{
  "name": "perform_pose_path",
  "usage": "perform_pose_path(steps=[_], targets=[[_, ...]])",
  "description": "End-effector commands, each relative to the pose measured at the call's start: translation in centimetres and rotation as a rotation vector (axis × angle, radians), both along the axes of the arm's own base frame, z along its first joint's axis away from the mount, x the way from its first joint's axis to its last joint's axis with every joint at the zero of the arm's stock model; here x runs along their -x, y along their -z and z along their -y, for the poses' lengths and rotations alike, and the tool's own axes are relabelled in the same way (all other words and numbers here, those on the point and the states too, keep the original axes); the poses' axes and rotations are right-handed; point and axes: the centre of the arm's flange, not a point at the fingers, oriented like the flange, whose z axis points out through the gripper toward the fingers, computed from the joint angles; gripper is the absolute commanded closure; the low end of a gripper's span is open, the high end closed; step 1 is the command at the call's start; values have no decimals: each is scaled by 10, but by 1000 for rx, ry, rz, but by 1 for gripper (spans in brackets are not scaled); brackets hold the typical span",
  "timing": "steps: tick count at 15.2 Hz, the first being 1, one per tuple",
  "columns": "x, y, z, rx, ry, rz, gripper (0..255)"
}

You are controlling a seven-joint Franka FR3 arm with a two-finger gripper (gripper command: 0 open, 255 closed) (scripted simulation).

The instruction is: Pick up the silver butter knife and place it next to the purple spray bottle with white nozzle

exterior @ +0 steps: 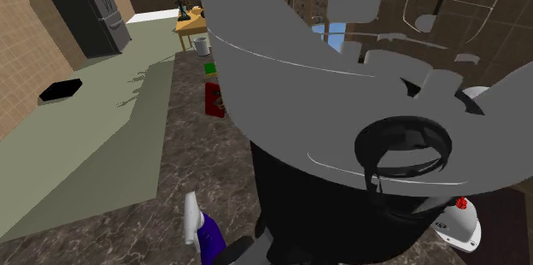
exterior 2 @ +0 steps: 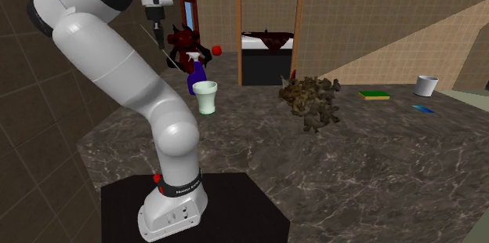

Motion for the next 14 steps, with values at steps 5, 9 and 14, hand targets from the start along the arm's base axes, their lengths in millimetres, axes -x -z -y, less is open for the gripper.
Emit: perform_pose_path(steps=[5, 9, 14], targets=[[1, 32, 1, 0, 0, 0, 255], [1, 53, 1, 0, 0, 0, 255], [1, 79, 1, 0, 0, 0, 255]])
